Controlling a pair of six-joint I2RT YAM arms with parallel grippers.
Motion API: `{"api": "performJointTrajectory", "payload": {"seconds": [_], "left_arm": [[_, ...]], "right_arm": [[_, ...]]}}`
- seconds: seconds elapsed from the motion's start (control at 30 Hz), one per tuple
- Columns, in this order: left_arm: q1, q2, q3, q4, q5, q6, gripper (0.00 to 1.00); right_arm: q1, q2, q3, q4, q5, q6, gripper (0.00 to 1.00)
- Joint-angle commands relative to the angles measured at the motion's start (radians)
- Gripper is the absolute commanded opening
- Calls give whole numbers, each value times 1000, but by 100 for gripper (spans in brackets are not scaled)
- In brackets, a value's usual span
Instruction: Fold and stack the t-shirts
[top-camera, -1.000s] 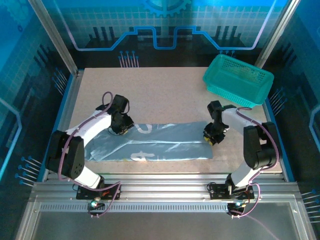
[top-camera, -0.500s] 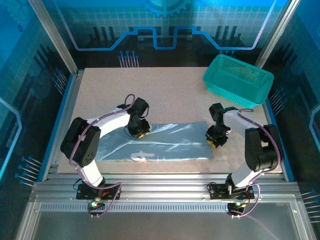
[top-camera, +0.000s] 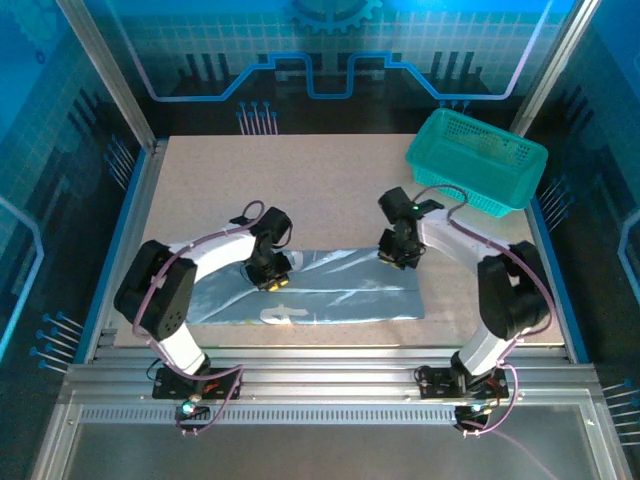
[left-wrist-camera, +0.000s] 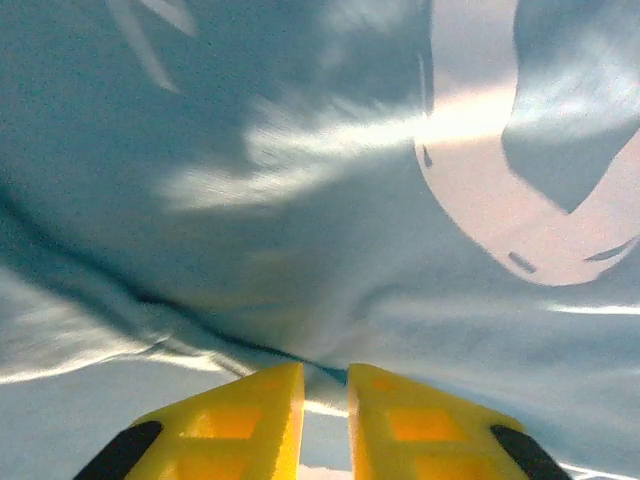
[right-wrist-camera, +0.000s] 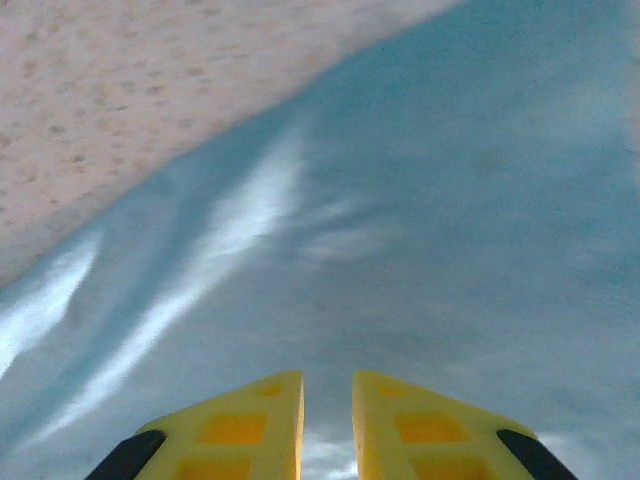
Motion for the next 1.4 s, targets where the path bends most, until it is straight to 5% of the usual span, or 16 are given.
{"api": "performJointTrajectory", "payload": {"seconds": [0.0, 0.3, 0.63, 0.87, 1.07, 1.37], "left_arm": [[109, -50, 62, -44, 15, -20, 23], [372, 162, 169, -39, -44, 126, 23], [353, 291, 164, 54, 54, 104, 22], [292, 405, 320, 149, 137, 85, 26], [297, 263, 335, 68, 54, 68, 38], [402, -32, 63, -128, -64, 104, 43]], "right_arm": [[31, 70, 53, 13, -30, -41, 21], [-30, 229, 128, -93, 18, -24, 21], [-168, 290, 152, -176, 17, -22, 21], [-252, 352, 286, -220, 27, -52, 22], [-282, 332, 368, -179, 37, -168, 27], [-163, 179, 327, -150, 49, -230, 39]]}}
